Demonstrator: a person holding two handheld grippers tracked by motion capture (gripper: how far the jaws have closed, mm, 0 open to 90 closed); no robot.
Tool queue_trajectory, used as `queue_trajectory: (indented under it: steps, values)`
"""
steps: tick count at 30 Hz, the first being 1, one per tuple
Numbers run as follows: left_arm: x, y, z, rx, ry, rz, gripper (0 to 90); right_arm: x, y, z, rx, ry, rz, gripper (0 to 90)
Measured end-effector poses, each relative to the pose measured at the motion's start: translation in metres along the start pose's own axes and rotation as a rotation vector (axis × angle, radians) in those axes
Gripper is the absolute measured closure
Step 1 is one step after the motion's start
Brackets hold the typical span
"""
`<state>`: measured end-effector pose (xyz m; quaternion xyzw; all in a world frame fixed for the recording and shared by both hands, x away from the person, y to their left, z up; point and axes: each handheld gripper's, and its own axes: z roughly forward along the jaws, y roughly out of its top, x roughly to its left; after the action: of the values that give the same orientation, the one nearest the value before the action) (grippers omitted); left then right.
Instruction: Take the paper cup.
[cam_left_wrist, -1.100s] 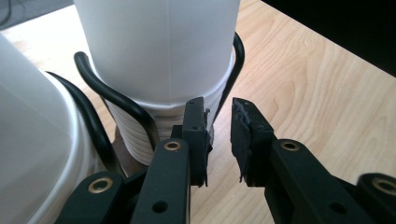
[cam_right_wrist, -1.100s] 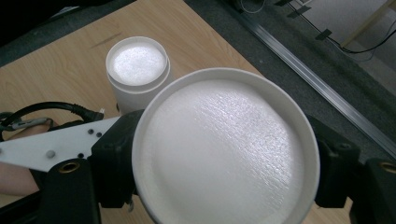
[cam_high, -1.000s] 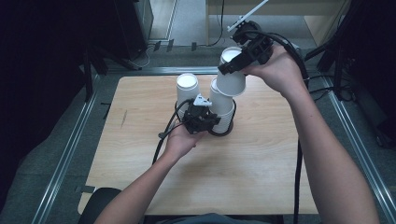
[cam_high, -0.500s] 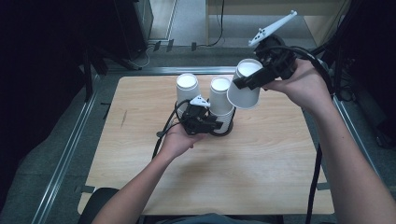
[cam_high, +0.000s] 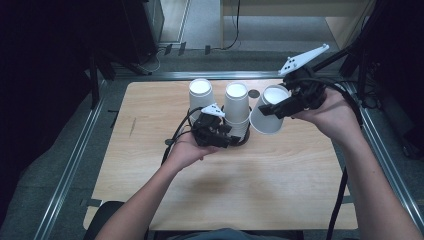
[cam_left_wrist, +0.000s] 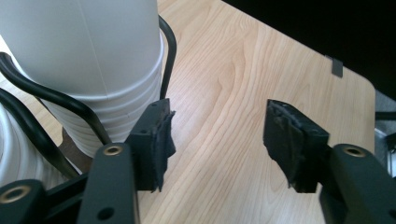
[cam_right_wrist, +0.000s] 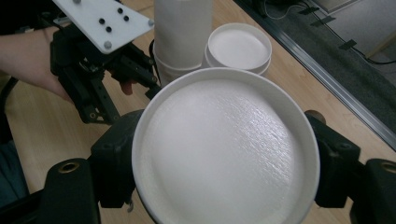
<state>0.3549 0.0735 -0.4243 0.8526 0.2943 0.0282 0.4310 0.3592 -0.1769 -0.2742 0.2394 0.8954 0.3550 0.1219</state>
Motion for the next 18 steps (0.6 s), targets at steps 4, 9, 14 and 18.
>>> queue_trajectory:
  steps: [4, 9, 14, 18]
  values:
    - [0.0, -0.003, -0.002, -0.009, -0.015, 0.03, 36.5, 0.003, -0.015, 0.005, 0.001, 0.019, 0.0, 24.6]
    - [0.002, -0.009, -0.007, -0.017, -0.03, 0.051, 34.0, 0.006, -0.032, 0.015, -0.012, 0.044, -0.01, 24.5]
    - [0.003, -0.013, -0.009, 0.007, -0.038, 0.064, 29.9, 0.008, -0.046, 0.027, -0.003, 0.069, -0.008, 24.5]
    - [0.004, -0.023, -0.01, 0.012, -0.045, 0.071, 28.3, 0.011, -0.063, 0.044, 0.0, 0.111, 0.004, 24.5]
